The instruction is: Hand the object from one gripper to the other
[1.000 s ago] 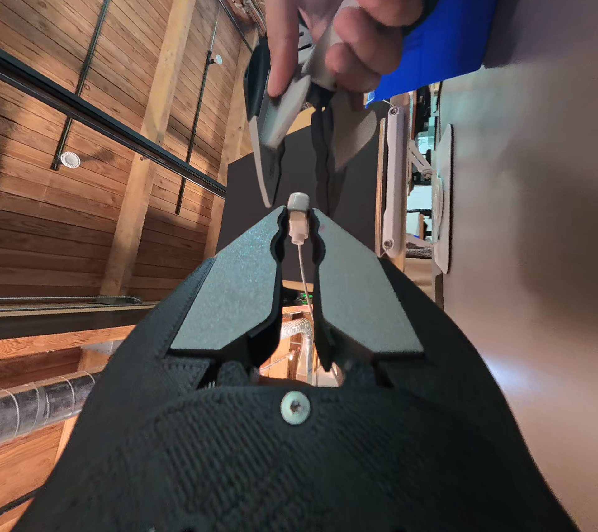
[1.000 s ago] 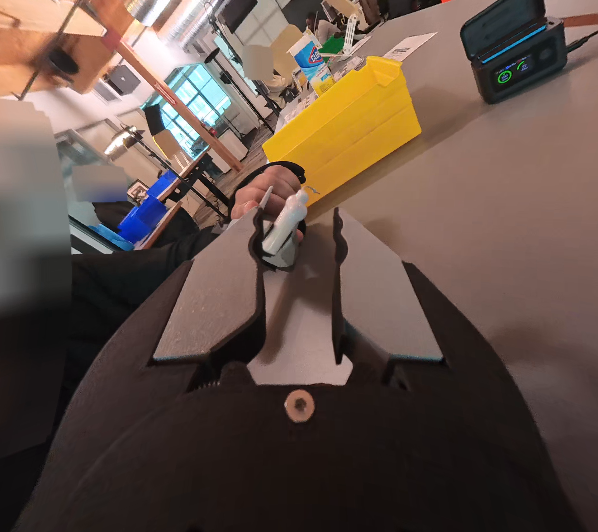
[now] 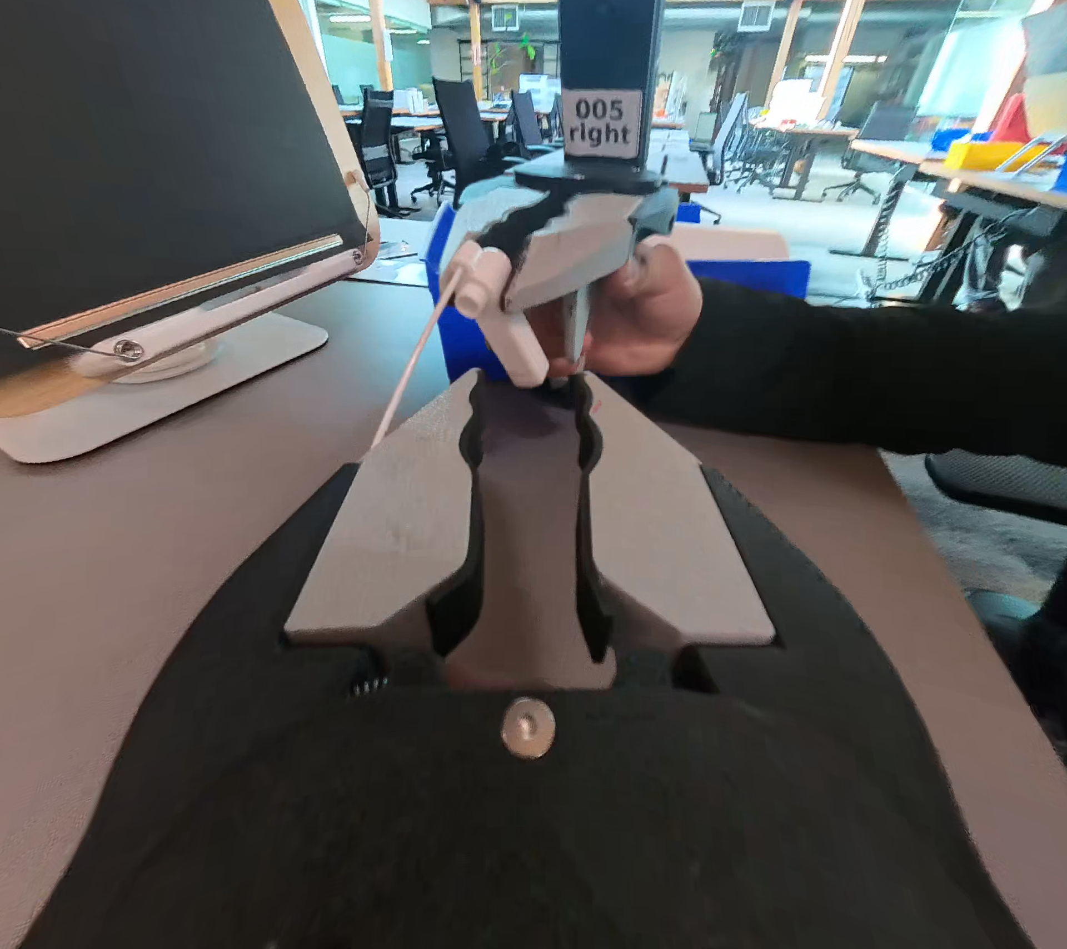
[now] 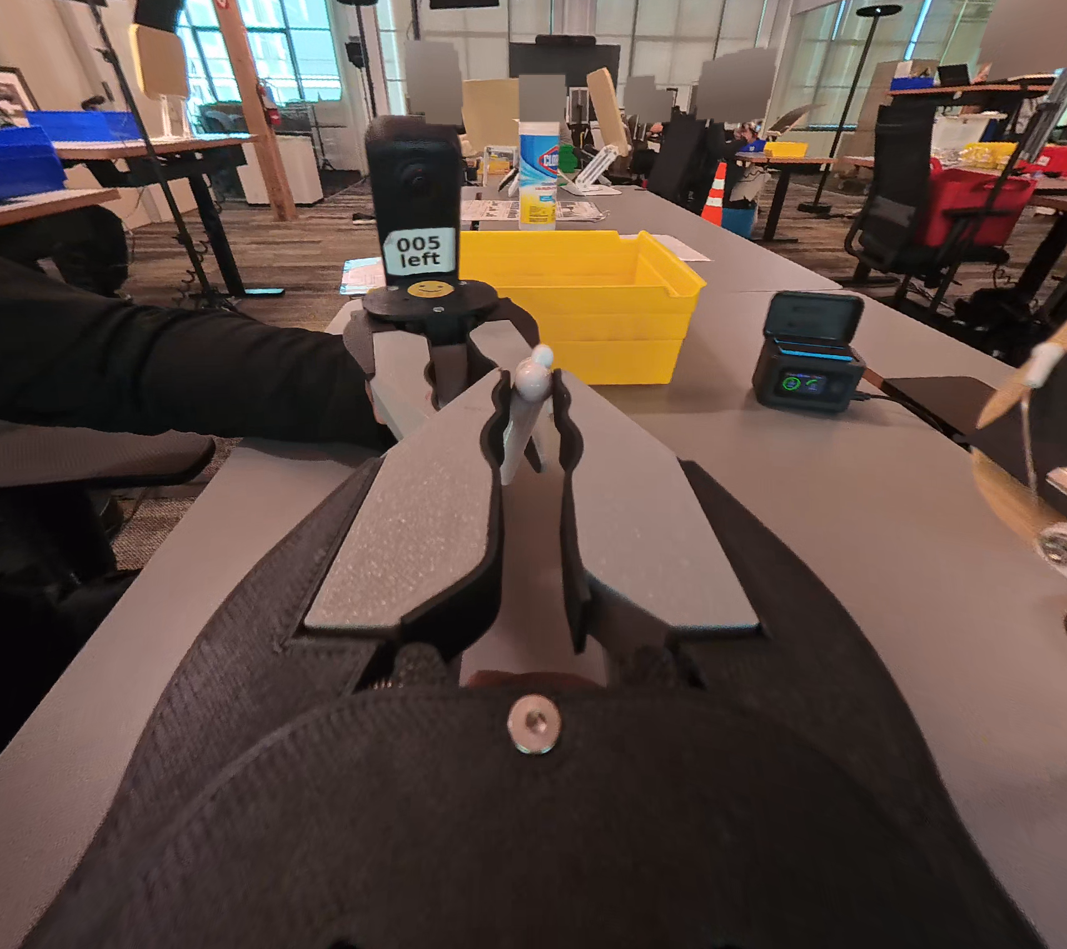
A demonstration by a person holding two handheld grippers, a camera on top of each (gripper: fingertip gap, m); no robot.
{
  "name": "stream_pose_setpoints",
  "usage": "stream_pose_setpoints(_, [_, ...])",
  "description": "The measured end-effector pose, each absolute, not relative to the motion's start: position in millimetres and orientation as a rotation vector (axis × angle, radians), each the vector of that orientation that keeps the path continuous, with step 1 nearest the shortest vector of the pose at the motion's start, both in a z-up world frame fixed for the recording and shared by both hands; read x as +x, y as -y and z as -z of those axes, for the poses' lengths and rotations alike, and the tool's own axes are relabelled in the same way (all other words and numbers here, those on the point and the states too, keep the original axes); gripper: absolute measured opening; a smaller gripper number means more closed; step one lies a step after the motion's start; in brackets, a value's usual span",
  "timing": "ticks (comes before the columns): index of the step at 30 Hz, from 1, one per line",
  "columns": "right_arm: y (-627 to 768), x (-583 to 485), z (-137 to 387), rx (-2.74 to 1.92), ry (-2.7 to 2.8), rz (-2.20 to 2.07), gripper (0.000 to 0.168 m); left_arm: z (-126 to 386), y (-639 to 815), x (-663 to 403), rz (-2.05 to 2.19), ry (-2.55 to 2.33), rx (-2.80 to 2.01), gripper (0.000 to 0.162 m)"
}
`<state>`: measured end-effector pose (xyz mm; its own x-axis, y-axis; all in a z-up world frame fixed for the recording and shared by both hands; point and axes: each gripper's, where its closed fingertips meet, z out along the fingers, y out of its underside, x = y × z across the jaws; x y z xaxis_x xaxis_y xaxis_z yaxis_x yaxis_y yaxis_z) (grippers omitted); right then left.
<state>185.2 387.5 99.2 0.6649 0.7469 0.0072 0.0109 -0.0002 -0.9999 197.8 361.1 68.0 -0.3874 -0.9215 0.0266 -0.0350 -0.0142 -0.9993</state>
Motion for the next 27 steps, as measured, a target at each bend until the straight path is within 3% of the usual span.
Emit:
stream_pose_setpoints(7, [-384.5,174.8,-93.7,-1.486,0.702,-0.699,0.01,-63.8,-374.4,204.4,1.339,-1.487,-1.044,0.01])
stream_pose_setpoints(11, [-386.1,190.8,-93.2,-1.565,0.6,-0.805,0.031,-57.0,-413.3,206.0,0.732,-1.455,-0.881,0.011])
stream_pose_setpoints(17, [-388.9,203.4,-83.0,-1.712,0.351,-1.123,0.04,-71.8,-434.3,198.5,-0.034,-1.349,-0.422,0.01])
stream_pose_setpoints(23, [-393.2,188.3,-61.4,-1.823,0.274,-1.255,0.044,-77.5,-415.0,203.5,-0.261,-1.298,-0.208,0.01])
stream_pose_setpoints(27, [-389.0,175.4,-57.6,-1.85,0.276,-1.343,0.036,-71.4,-402.2,210.4,-0.339,-1.309,-0.121,0.011])
